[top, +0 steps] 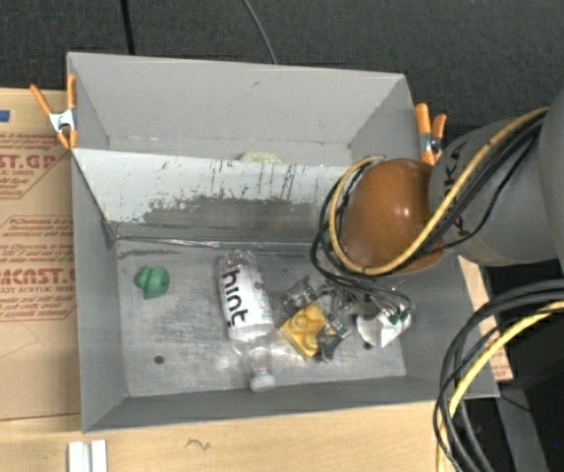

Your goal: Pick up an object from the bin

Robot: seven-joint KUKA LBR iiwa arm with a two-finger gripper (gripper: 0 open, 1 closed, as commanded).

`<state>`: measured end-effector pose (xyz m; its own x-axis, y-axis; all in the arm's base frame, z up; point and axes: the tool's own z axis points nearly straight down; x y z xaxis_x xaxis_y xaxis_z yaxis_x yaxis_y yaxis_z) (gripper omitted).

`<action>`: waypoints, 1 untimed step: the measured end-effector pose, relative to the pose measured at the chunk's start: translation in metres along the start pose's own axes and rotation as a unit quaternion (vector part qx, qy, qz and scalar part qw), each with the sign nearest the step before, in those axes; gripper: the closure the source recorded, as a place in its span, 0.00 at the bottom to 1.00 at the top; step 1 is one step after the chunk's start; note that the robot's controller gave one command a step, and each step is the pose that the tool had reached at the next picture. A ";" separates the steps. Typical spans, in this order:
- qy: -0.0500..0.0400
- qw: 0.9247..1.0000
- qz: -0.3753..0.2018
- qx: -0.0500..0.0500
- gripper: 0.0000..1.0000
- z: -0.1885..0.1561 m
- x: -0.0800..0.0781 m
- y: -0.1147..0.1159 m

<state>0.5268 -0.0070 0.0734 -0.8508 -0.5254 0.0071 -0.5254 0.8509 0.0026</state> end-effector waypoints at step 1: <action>0.000 1.000 0.000 0.000 1.00 0.000 0.000 0.000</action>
Offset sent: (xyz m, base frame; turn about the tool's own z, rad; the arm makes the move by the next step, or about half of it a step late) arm -0.0130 0.0093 0.0045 0.0411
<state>0.5268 -0.0070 0.0734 -0.8510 -0.5252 0.0070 -0.5252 0.8510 0.0025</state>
